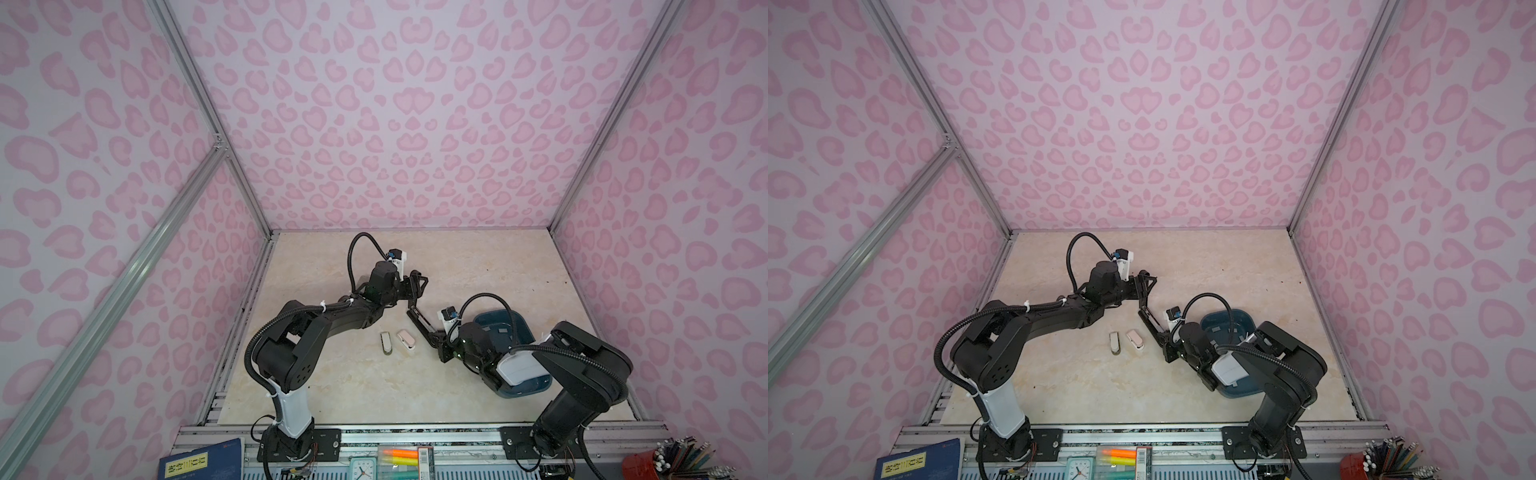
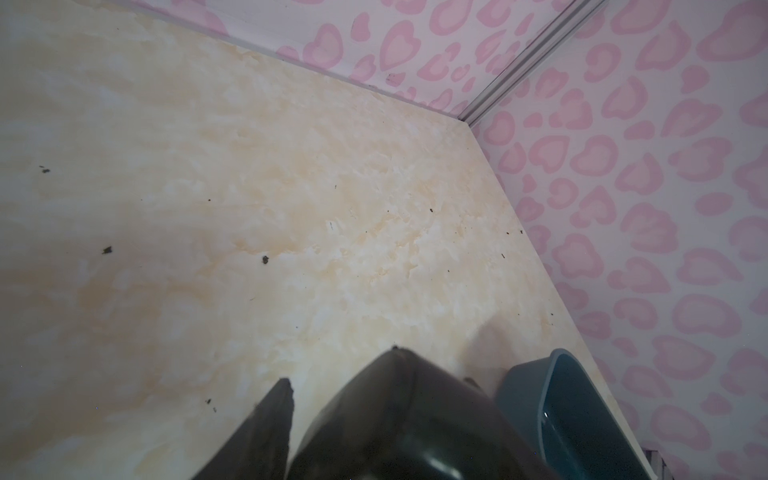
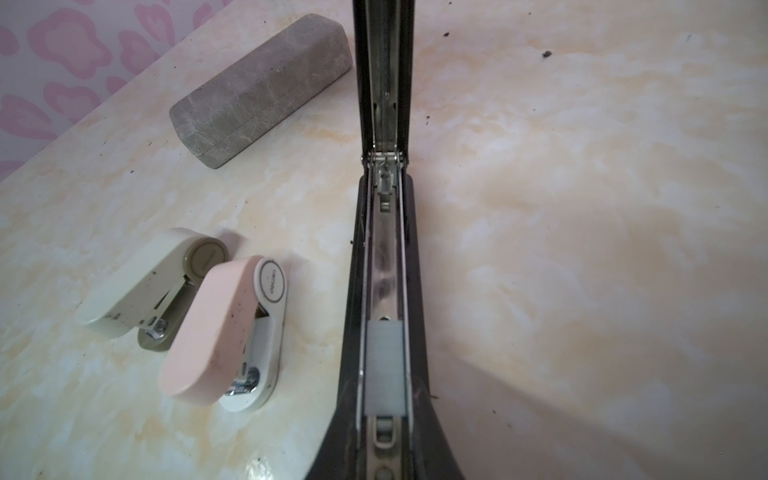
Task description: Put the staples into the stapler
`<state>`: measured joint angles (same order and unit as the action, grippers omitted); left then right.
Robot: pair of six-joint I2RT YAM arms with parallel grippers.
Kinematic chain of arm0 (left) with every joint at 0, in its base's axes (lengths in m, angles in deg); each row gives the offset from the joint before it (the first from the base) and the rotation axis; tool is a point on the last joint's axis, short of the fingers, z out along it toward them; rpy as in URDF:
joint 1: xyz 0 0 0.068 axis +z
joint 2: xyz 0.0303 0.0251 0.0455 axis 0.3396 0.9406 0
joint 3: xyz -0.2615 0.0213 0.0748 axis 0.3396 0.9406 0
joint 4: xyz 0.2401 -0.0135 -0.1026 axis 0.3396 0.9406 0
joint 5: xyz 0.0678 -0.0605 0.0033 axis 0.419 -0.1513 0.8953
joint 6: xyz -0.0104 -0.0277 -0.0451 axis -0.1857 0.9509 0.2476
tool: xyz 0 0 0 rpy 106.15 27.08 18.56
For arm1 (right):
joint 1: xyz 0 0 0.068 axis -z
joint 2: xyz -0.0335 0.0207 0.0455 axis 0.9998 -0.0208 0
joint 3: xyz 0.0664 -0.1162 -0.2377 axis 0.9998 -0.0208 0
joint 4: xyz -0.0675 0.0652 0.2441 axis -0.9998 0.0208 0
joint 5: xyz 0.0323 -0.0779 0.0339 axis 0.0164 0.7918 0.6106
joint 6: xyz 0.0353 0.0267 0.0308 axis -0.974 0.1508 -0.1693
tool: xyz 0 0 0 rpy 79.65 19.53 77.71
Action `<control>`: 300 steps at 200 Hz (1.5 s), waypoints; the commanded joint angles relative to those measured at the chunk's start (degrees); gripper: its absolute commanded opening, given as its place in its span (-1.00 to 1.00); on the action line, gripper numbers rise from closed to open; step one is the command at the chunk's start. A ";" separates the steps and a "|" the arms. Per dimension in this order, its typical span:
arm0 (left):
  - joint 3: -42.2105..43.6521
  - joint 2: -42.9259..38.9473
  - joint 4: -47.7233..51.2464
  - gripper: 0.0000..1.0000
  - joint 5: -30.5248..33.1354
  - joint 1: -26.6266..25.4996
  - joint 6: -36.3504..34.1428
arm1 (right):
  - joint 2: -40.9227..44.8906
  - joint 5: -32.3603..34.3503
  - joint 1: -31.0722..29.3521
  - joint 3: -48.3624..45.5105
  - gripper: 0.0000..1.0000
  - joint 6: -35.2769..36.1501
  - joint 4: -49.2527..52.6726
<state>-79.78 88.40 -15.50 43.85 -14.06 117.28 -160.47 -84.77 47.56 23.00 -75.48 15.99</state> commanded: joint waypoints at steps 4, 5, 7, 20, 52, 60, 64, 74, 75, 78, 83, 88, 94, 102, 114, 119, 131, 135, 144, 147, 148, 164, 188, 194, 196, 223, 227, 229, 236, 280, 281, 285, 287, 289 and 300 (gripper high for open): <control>1.79 -2.03 -2.82 0.28 2.57 -1.24 -6.45 | 0.18 0.56 -0.08 -0.34 -0.86 -0.11 -1.85; 1.83 -2.07 -2.81 0.28 2.69 -1.29 -6.68 | 0.18 0.54 -0.06 -0.34 -0.86 -0.12 -1.83; 2.04 -2.21 -2.88 0.28 2.93 -1.54 -7.12 | 0.18 0.61 -0.06 -0.34 -0.86 -0.12 -1.82; 2.94 -2.96 -3.06 0.27 4.67 -3.07 -10.21 | 0.23 0.64 -0.10 -0.50 -0.85 -0.30 -2.12; 5.02 -3.43 -4.41 0.22 7.59 -5.90 -15.40 | 0.28 0.61 -0.07 -0.70 -0.75 -0.74 -2.49; 5.78 -3.43 -5.45 0.23 7.58 -6.29 -16.46 | 0.32 0.67 -0.05 -0.91 -0.73 -0.83 -2.86; 6.18 -3.43 -5.89 0.23 7.64 -6.58 -17.05 | 0.37 0.70 -0.06 -0.95 -0.73 -0.83 -2.79; 6.96 -3.27 -6.84 0.22 8.00 -7.26 -18.43 | 0.41 0.78 -0.06 -1.05 -0.71 -0.91 -2.87; 7.05 -3.27 -6.94 0.23 8.13 -7.28 -18.56 | 0.47 0.78 -0.06 -1.09 -0.71 -0.92 -2.87; 7.30 -3.26 -7.26 0.23 8.31 -7.43 -18.85 | 0.52 0.79 -0.05 -1.12 -0.71 -0.92 -2.85; 7.61 -3.21 -7.66 0.23 8.52 -7.69 -19.39 | 0.52 0.87 -0.05 -1.18 -0.70 -0.92 -2.87; 7.90 -3.17 -7.98 0.23 8.58 -7.84 -19.70 | 0.59 0.87 -0.08 -1.24 -0.70 -0.96 -2.96; 8.20 -3.17 -8.37 0.23 8.90 -7.99 -19.99 | 0.62 0.87 -0.05 -1.34 -0.69 -0.97 -3.10; 8.74 -3.25 -8.97 0.23 9.44 -8.02 -20.08 | 0.72 0.97 -0.06 -1.48 -0.67 -1.00 -3.18; 9.54 -3.52 -9.93 0.23 9.13 -8.02 -20.41 | 0.85 1.05 -0.08 -1.56 -0.63 -1.00 -3.29; 9.93 -3.65 -10.39 0.23 8.83 -8.15 -20.61 | 0.96 1.14 -0.07 -1.64 -0.61 -1.00 -3.26; 10.81 -3.99 -11.58 0.25 8.53 -8.35 -21.53 | 0.97 1.32 -0.06 -1.75 -0.56 -1.09 -3.31; 11.17 -4.17 -12.09 0.26 8.60 -8.36 -21.73 | 0.97 1.31 -0.05 -1.75 -0.55 -1.10 -3.43; 12.01 -4.39 -13.04 0.29 8.78 -8.44 -22.01 | 0.96 1.41 -0.08 -1.73 -0.52 -1.14 -3.47; 12.19 -4.43 -13.27 0.29 8.76 -8.45 -22.15 | 0.93 1.48 -0.08 -1.75 -0.51 -1.17 -3.46; 12.30 -4.46 -13.36 0.30 8.72 -8.45 -22.18 | 0.91 1.48 -0.07 -1.75 -0.51 -1.18 -3.47; 13.22 -4.58 -14.60 0.36 7.95 -8.42 -23.10 | 0.71 1.43 -0.06 -1.66 -0.44 -1.26 -3.53; 14.10 -4.57 -16.04 0.48 6.74 -8.63 -24.02 | 0.55 1.45 -0.15 -1.57 -0.40 -1.35 -3.58; 14.41 -4.58 -16.52 0.51 6.24 -8.73 -24.29 | 0.58 1.45 -0.13 -1.57 -0.40 -1.36 -3.59; 14.48 -4.58 -16.63 0.52 6.14 -8.76 -24.35 | 0.55 1.43 -0.07 -1.57 -0.40 -1.36 -3.60; 15.29 -4.84 -17.57 0.66 5.64 -9.66 -26.23 | 0.56 1.46 -0.10 -1.53 -0.40 -1.35 -3.62; 15.32 -4.82 -17.58 0.67 5.74 -9.83 -26.50 | 0.52 1.40 -0.06 -1.57 -0.40 -1.34 -3.73; 15.32 -4.83 -17.58 0.67 5.84 -9.92 -26.66 | 0.49 1.42 -0.05 -1.57 -0.40 -1.35 -3.70; 15.39 -4.84 -17.58 0.69 6.10 -10.28 -27.02 | 0.38 1.39 -0.05 -1.57 -0.40 -1.34 -3.71; 15.59 -4.65 -18.18 0.72 5.90 -11.22 -28.33 | 0.04 1.01 -0.18 -1.37 -0.42 -1.27 -3.83; 15.59 -4.66 -18.19 0.72 5.93 -11.24 -28.35 | 0.07 1.03 -0.20 -1.38 -0.42 -1.31 -3.83; 15.59 -4.66 -18.22 0.72 6.01 -11.26 -28.43 | 0.10 1.06 -0.16 -1.40 -0.42 -1.27 -3.84; 15.59 -4.73 -18.24 0.72 6.04 -11.31 -28.40 | 0.14 1.05 -0.15 -1.40 -0.42 -1.31 -3.84; 15.59 -4.75 -18.23 0.73 6.10 -11.34 -28.43 | 0.15 1.05 -0.14 -1.40 -0.42 -1.28 -3.84; 15.72 -5.16 -18.20 0.72 6.43 -11.39 -28.10 | 0.27 1.14 -0.20 -1.53 -0.42 -1.31 -3.84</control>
<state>-64.40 84.42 -30.77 50.08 -25.27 90.16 -160.01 -83.74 47.45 21.60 -76.52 13.21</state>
